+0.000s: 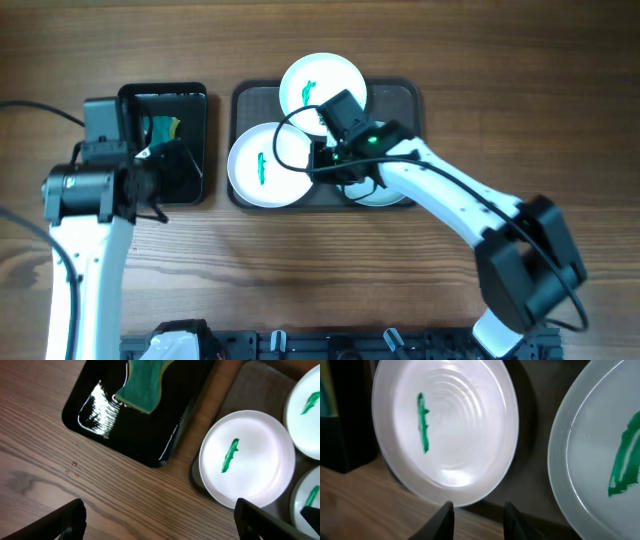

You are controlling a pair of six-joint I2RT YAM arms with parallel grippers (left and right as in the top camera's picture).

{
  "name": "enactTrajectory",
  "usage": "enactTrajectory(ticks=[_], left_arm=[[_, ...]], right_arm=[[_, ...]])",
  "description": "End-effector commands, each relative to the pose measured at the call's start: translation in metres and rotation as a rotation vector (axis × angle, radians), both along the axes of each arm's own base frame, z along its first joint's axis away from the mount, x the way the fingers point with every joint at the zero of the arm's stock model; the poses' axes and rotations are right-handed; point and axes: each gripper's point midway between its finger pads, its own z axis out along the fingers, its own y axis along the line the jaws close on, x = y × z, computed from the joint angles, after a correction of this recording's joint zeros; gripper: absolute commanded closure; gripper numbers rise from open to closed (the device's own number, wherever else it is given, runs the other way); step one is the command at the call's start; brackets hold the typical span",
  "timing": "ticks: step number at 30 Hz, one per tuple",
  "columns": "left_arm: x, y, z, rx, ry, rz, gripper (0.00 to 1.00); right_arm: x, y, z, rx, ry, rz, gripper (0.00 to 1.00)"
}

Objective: Clean dirty plates on tray and stack at the side
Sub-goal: 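Reach left gripper to sponge and right gripper to lower-right plate rim, then grasp the green-yellow sponge with the left gripper and lift it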

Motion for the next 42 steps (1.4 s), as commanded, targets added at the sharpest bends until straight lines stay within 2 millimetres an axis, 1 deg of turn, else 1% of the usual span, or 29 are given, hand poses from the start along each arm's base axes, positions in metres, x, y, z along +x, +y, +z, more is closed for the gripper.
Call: enactTrajectory(ticks=[1,7,13,14,16,18,20,24,26,31,33,35,37,40,42], left_arm=[[0.01,0.007,-0.004,0.017,0.013,0.033,0.08],[0.018,0.007,-0.009,0.017,0.012,0.032,0.07],[0.025,0.008,-0.007,0.018,-0.012,0.034,0.07],[0.026,0.008,-0.007,0.018,-0.014,0.033,0.06],[0.027,0.009,-0.008,0.025,-0.013,0.036,0.06],[0.029,0.012,-0.01,0.036,-0.008,0.044,0.05],[0.031,0.017,-0.015,0.041,0.005,0.051,0.05],[0.035,0.028,-0.026,0.043,0.036,0.078,0.05],[0.038,0.037,-0.034,0.044,0.058,0.101,0.06],[0.044,0.054,-0.058,0.054,0.128,0.082,0.12],[0.054,0.059,-0.07,0.049,0.137,0.056,0.14],[0.074,0.06,-0.082,0.043,0.115,-0.012,0.14],[0.093,0.064,-0.09,0.06,0.077,-0.03,0.16],[0.117,0.069,-0.101,0.074,0.025,-0.032,0.22],[0.129,0.072,-0.112,0.086,0.015,-0.052,0.24]], right_arm=[[0.014,-0.002,-0.021,-0.056,-0.015,-0.054,0.67],[0.028,0.002,-0.035,-0.064,-0.056,-0.061,0.69],[0.035,0.003,-0.057,-0.082,-0.059,-0.073,0.75],[0.036,0.004,-0.057,-0.078,-0.062,-0.074,0.75],[0.038,0.005,-0.061,-0.081,-0.066,-0.076,0.79],[0.04,0.003,-0.065,-0.09,-0.069,-0.083,0.87],[0.04,0.004,-0.07,-0.091,-0.064,-0.085,0.95],[0.04,0.003,-0.072,-0.094,-0.058,-0.088,0.96],[0.039,0.003,-0.072,-0.094,-0.057,-0.088,0.96],[0.037,0.004,-0.072,-0.09,-0.046,-0.081,0.96],[0.036,0.005,-0.072,-0.086,-0.045,-0.073,0.96],[0.037,0.006,-0.072,-0.083,-0.048,-0.073,0.96],[0.038,0.006,-0.071,-0.08,-0.052,-0.073,0.96],[0.037,0.007,-0.071,-0.077,-0.051,-0.071,0.96],[0.037,0.007,-0.071,-0.078,-0.049,-0.07,0.96]])
